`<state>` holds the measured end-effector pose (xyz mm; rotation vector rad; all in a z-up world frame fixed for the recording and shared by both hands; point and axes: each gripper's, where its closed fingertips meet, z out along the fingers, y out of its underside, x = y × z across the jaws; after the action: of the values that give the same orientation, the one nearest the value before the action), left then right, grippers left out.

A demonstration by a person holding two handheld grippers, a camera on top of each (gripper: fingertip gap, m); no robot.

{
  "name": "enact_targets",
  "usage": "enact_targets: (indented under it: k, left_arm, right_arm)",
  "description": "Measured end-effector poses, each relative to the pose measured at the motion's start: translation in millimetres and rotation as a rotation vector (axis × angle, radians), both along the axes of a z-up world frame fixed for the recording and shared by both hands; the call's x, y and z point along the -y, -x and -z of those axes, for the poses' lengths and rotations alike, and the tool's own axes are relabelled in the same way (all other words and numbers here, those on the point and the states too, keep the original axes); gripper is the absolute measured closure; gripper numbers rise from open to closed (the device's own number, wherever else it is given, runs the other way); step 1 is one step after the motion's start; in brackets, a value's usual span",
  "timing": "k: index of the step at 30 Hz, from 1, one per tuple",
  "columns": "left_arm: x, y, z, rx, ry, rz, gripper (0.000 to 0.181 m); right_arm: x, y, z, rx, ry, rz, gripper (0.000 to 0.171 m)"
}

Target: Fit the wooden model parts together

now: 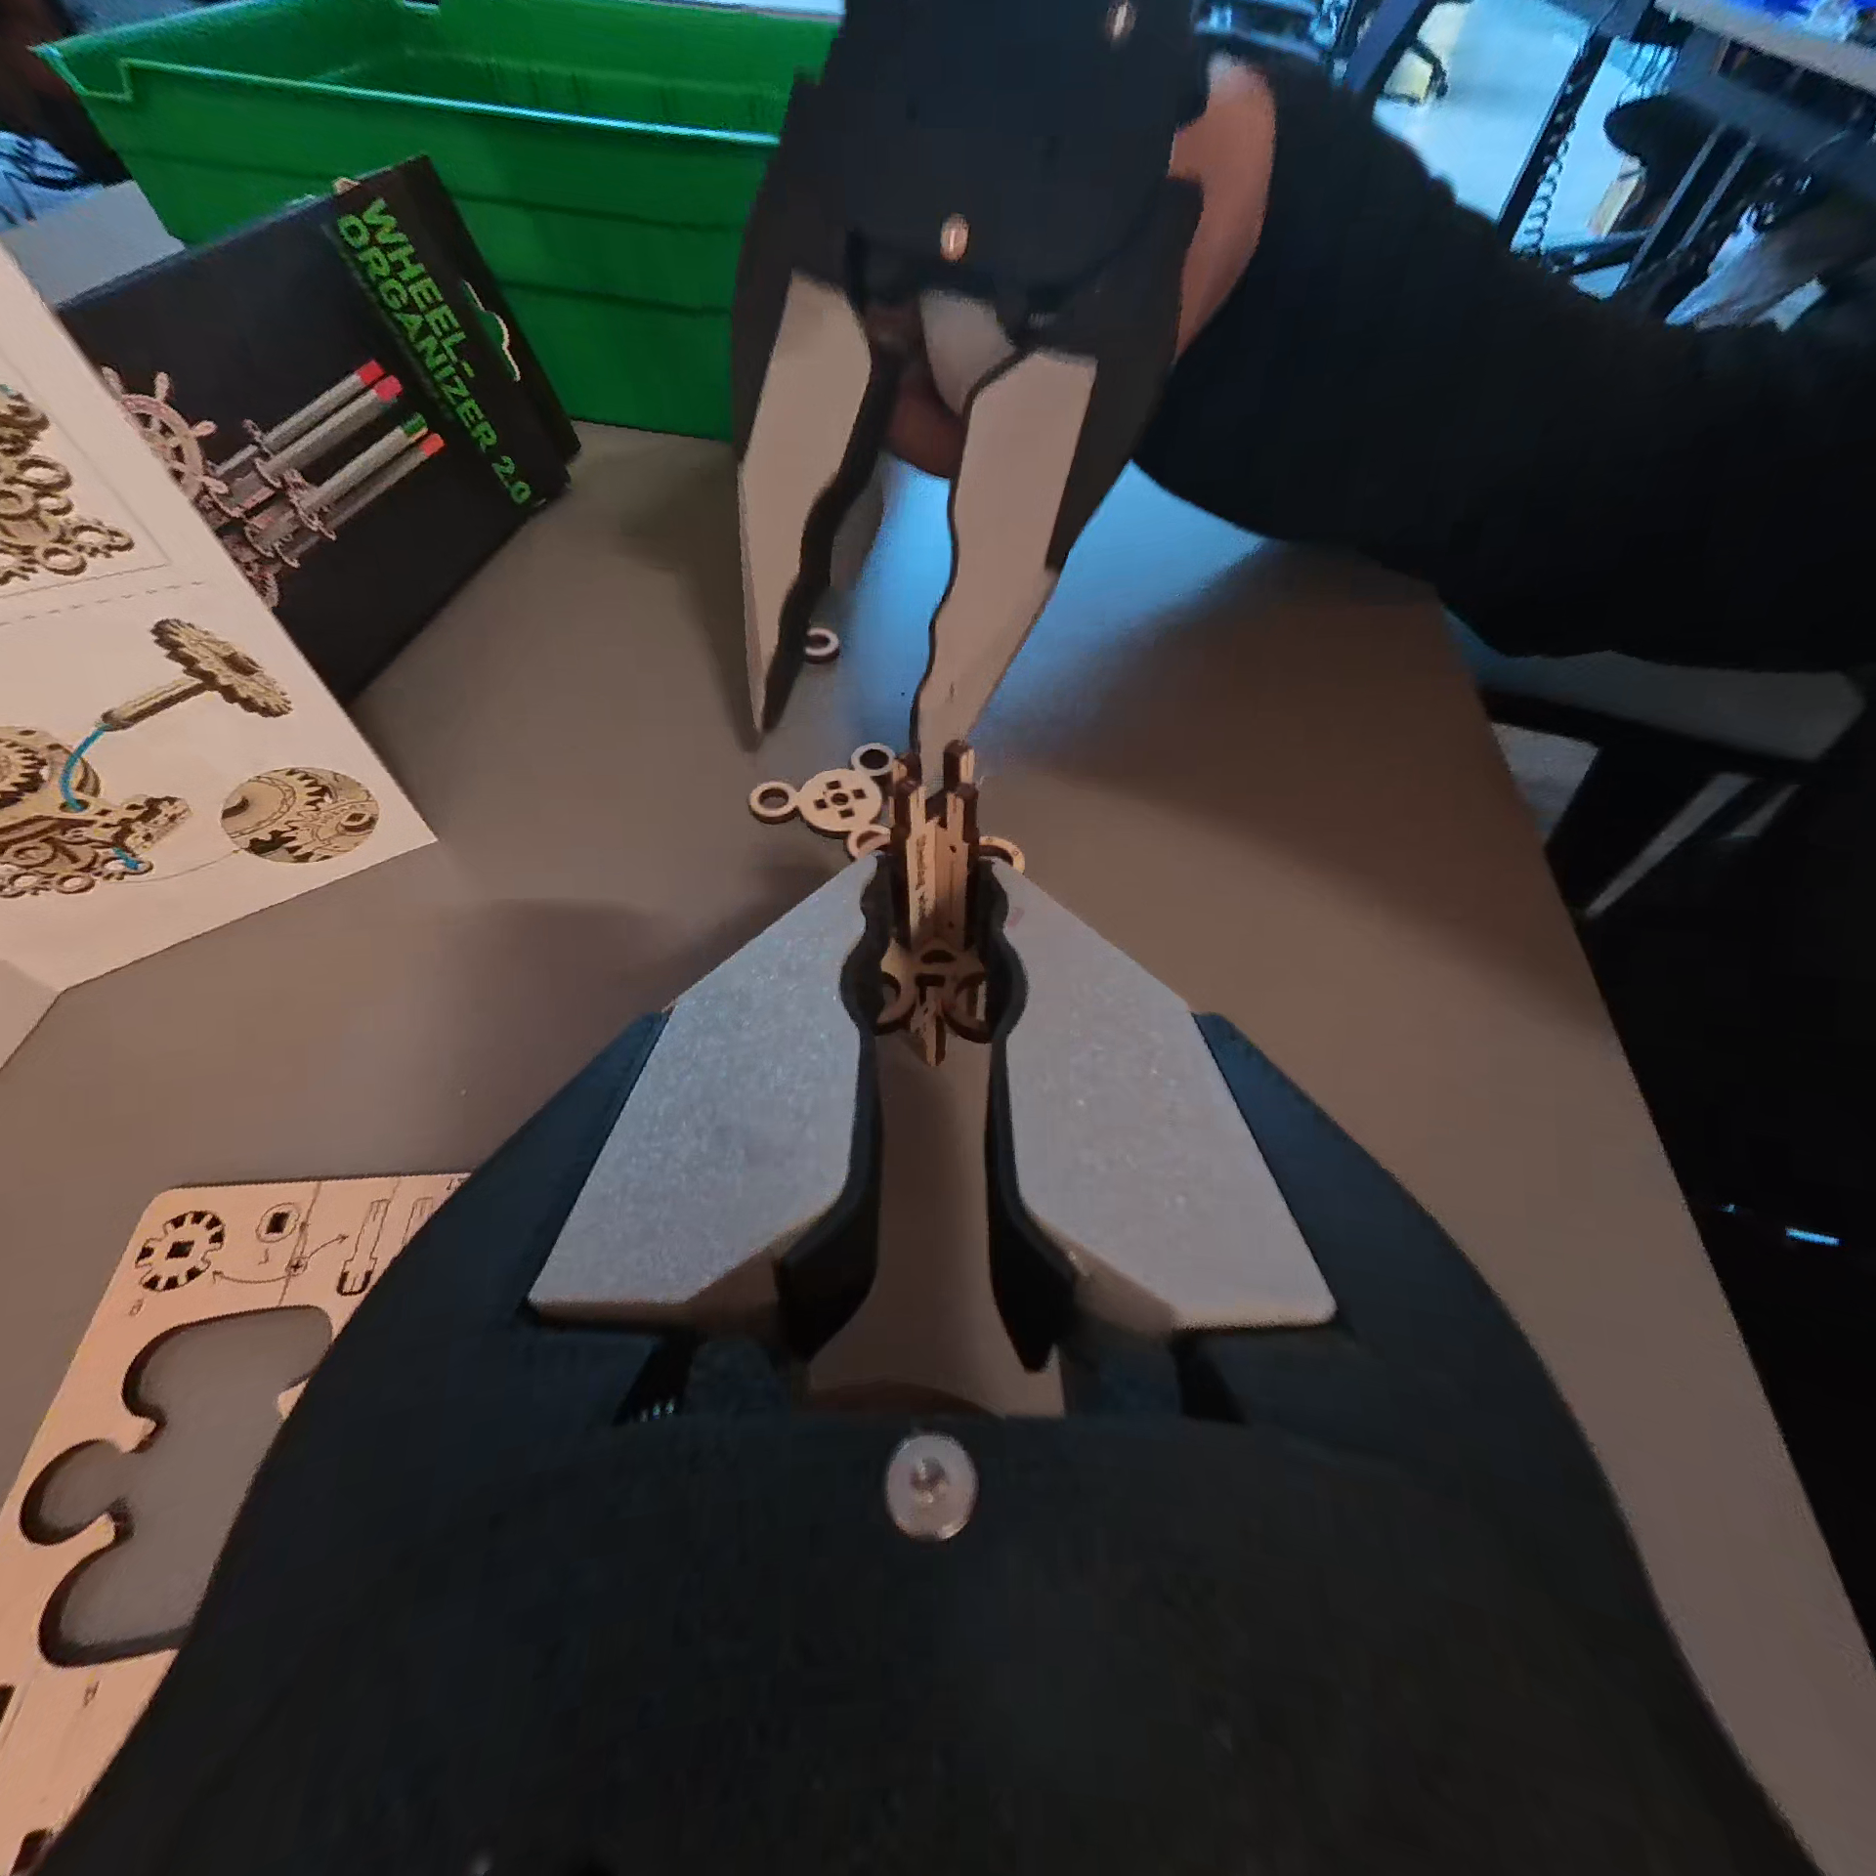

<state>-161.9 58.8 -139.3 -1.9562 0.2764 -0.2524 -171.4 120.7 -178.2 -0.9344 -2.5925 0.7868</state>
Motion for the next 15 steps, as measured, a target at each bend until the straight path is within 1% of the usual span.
enact_targets:
  k: [2, 4, 5, 7, 8, 10, 15]
  left_arm:
    - [0, 0, 0, -0.008, 0.001, -0.004, 0.169]
    - [-1, 1, 1, -0.005, 0.003, -0.009, 0.169]
    - [-1, 2, 1, -0.001, 0.004, -0.013, 0.169]
    - [-2, 4, 1, 0.011, 0.010, -0.027, 0.168]
    - [-2, 6, 1, 0.017, 0.013, -0.038, 0.169]
    - [-3, 8, 1, 0.025, 0.016, -0.045, 0.169]
    - [-1, 3, 1, 0.018, 0.012, -0.013, 0.169]
  right_arm:
    - [0, 0, -10, -0.042, 0.009, 0.004, 0.127]
    - [12, -1, -25, -0.095, 0.076, -0.033, 0.128]
    - [24, -3, -34, -0.128, 0.128, -0.077, 0.131]
    - [47, -6, -50, -0.192, 0.225, -0.138, 0.144]
    - [56, -6, -54, -0.199, 0.256, -0.148, 0.147]
    - [65, -3, -57, -0.199, 0.287, -0.149, 0.148]
    - [74, 2, -58, -0.216, 0.338, -0.147, 0.152]
